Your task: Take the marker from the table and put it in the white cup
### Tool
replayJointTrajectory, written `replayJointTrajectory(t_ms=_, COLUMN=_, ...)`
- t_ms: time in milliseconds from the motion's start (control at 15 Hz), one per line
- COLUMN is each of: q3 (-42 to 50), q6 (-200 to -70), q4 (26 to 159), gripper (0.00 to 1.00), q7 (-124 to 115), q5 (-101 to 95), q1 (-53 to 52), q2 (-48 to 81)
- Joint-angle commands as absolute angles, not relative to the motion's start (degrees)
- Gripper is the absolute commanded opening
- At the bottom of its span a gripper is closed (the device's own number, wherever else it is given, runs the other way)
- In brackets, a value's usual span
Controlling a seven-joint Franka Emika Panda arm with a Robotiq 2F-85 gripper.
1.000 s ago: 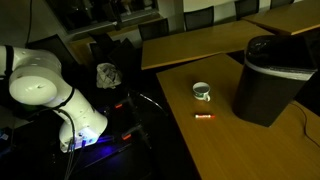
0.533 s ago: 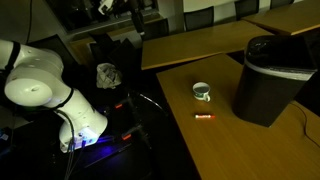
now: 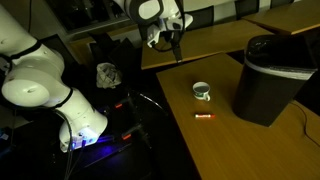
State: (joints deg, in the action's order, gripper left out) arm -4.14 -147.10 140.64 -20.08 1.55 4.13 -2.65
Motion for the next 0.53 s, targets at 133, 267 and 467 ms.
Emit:
replayJointTrajectory(t_ms=133, q3=0.0, q6=-151.1, q4=133.4, gripper=1.00, q7=-20.9, q5=-3.2, q1=2.2, q2=10.2)
replayJointTrajectory(t_ms=267, q3=1.4, q6=-151.3, q4=132.0, gripper=1.00, q7=-21.2, q5=-3.4, q1=1.6, q2=13.1)
replayJointTrajectory(t_ms=467, q3=2.6, q6=-150.8, q4=132.4, gripper=1.00, q7=-20.3, q5=-2.0, q1=0.9, q2=13.7)
